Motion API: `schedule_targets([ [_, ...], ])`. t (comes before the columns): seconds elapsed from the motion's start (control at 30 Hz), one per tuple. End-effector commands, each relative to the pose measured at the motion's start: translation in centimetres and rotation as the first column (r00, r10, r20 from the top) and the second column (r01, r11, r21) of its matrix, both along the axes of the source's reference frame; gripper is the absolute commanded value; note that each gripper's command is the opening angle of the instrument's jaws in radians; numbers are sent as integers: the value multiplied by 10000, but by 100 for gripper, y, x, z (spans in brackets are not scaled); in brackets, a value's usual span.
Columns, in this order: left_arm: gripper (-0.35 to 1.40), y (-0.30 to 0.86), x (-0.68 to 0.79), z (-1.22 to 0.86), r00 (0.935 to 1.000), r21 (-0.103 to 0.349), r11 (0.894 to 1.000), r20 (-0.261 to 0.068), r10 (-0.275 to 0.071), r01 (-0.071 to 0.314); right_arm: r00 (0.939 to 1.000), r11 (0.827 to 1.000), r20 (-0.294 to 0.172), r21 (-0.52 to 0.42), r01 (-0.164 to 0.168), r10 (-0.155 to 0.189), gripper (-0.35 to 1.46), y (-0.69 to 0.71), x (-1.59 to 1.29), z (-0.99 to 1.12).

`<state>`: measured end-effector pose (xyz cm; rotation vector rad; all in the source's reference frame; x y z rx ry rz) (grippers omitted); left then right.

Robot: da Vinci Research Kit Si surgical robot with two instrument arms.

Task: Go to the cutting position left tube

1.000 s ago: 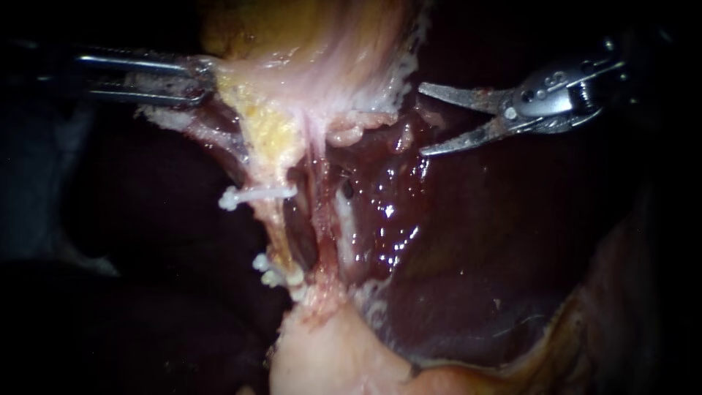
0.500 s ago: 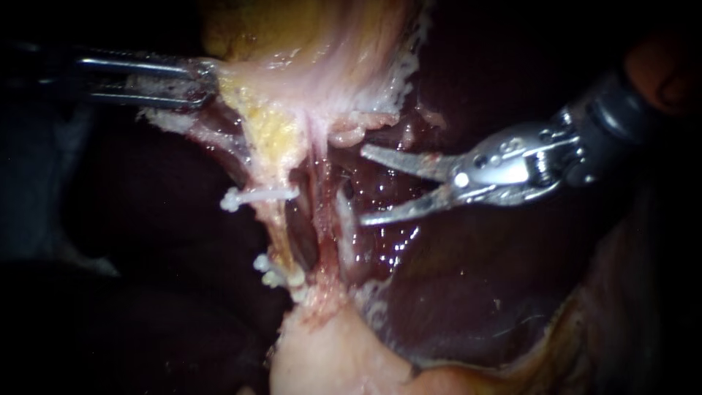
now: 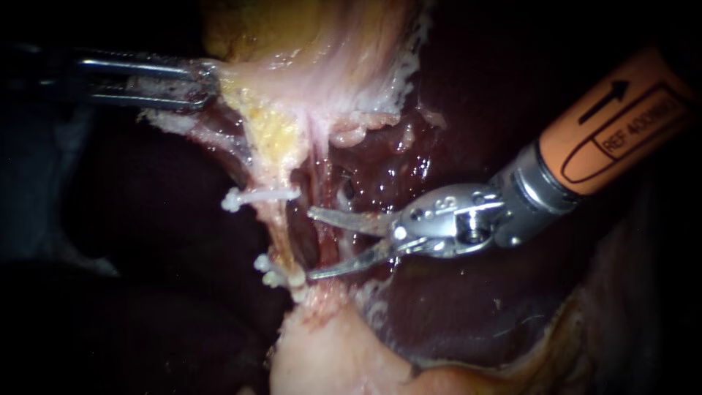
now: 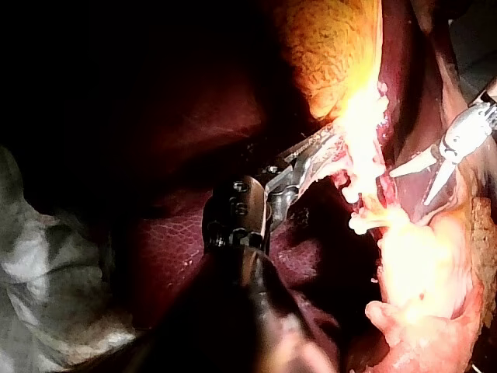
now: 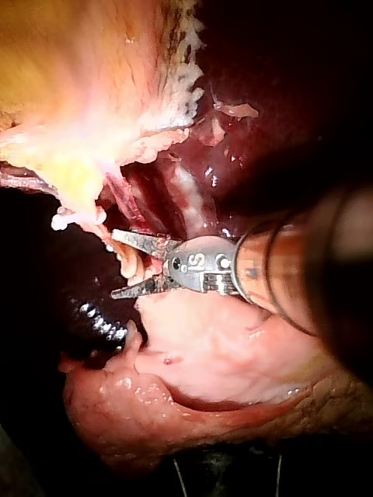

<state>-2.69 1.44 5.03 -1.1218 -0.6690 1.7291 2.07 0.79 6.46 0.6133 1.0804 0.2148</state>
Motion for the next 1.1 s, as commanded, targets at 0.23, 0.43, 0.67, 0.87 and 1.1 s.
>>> schedule_targets([
  [0.23, -35, 0, 0, 0, 10000, -1, 10000, -4, -3, 3, 9999, 9999, 124, 154, -24, 22, 141, 5, 1, 23],
  [0.43, -35, -1, -1, 0, 10000, -5, 10000, -9, -9, 9, 9999, 9996, 129, 268, 27, -30, 143, 4, 15, 36],
  [0.67, -35, -1, -2, 0, 10000, -7, 10000, -12, -13, 13, 9995, 9986, 15, 426, 325, -326, 143, -4, 43, 47],
  [0.87, -35, -1, -3, 1, 10000, -12, 10000, -18, -21, 21, 9991, 9978, 4, 519, 416, -417, 143, -11, 66, 50],
  [1.1, -35, -2, -5, 0, 10000, -23, 10000, -44, -56, 56, 9994, 9971, -200, 695, 307, -294, 141, -16, 90, 42],
])
